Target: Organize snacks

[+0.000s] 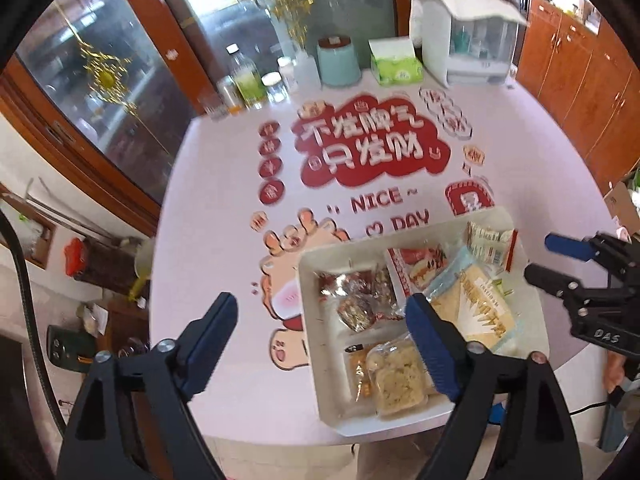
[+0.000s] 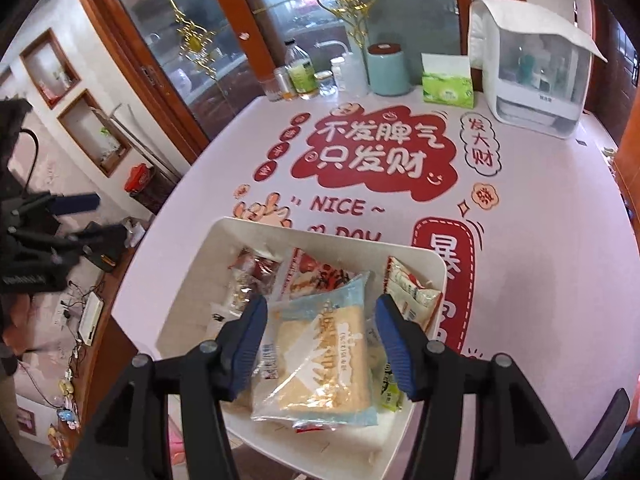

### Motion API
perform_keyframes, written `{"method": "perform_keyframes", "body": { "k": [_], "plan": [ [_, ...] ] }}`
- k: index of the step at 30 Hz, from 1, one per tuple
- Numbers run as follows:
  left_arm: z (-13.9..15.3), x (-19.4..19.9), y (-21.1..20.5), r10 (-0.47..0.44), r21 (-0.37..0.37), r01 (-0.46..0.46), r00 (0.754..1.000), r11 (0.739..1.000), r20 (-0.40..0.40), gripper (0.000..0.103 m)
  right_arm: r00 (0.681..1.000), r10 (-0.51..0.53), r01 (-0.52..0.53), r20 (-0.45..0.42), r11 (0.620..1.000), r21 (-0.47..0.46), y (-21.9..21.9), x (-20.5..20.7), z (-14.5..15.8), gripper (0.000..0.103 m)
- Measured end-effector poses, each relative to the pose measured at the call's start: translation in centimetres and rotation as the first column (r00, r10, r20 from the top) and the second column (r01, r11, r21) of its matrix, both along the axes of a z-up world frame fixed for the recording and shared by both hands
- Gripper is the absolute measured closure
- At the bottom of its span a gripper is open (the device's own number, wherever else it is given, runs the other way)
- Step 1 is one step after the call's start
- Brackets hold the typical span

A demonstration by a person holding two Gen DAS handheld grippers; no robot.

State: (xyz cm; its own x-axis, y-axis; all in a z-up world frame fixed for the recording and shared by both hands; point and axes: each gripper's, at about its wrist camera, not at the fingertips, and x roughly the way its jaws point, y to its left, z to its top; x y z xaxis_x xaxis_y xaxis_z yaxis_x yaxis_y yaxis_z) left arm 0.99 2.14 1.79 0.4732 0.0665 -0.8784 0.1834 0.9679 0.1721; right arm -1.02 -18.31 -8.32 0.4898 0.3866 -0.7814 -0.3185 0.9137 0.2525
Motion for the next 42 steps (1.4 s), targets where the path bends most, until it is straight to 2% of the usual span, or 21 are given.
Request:
{"method": "perform_keyframes", "body": {
  "k": [3, 6, 10, 13, 16, 22, 28, 32, 38, 42],
  "plan": [
    [2.0, -1.4, 0.1, -0.005, -0.033, 0.006, 0.999, 0.999, 0.043, 0.011, 1.0, 0.001, -0.002, 0.018, 0.999, 0.033, 0.1, -0.9, 1.0, 0.046],
    [2.2, -2.7, -0.5, -0.017, -0.076, 0.023, 0.997, 0.997, 0.069, 0.011, 0.999, -0.006, 0.004, 0.044, 0.999, 0.051, 0.4, -2.0, 2.1, 0.046],
    [1.0, -4.5, -1.4, -0.012, -0.181, 0.031, 0.994, 0.983, 0.106, 0.011, 0.995, -0.029, 0.023, 0.09, 0.997, 0.072, 1.0, -3.9, 3.6, 0.046],
    [-0.3, -5.6, -2.0, 0.017, -0.209, 0.016, 0.987, 0.978, 0.157, 0.011, 0.988, -0.073, 0.066, 0.135, 0.996, 0.054, 1.5, -5.2, 4.4, 0.044],
    [-1.5, -6.1, -2.3, 0.044, -0.23, -0.005, 0.986, 0.973, 0.164, 0.011, 0.98, -0.122, 0.116, 0.16, 0.992, 0.043, 1.9, -6.2, 4.9, 0.038],
    [-3.7, -7.1, -2.6, 0.079, -0.231, -0.04, 0.984, 0.972, 0.162, 0.011, 0.962, -0.216, 0.218, 0.165, 0.976, 0.01, 2.4, -7.5, 4.8, 0.037],
    [-4.6, -8.1, -2.6, 0.11, -0.213, -0.078, 0.984, 0.974, 0.143, 0.011, 0.946, -0.286, 0.293, 0.155, 0.956, -0.025, 2.8, -9.1, 3.8, 0.036],
    [-4.4, -8.7, -2.5, 0.11, -0.201, -0.077, 0.982, 0.976, 0.155, 0.011, 0.939, -0.312, 0.323, 0.146, 0.945, -0.057, 3.0, -10.0, 3.4, 0.036],
    [-4.0, -9.2, -2.9, 0.098, -0.201, -0.062, 0.979, 0.978, 0.176, 0.011, 0.915, -0.349, 0.369, 0.203, 0.927, -0.071, 3.0, -11.4, 4.3, 0.036],
    [-3.6, -9.3, -3.0, 0.1, -0.207, -0.06, 0.977, 0.976, 0.19, 0.011, 0.912, -0.352, 0.374, 0.21, 0.925, -0.071, 2.8, -11.5, 4.5, 0.036]
  ]
}}
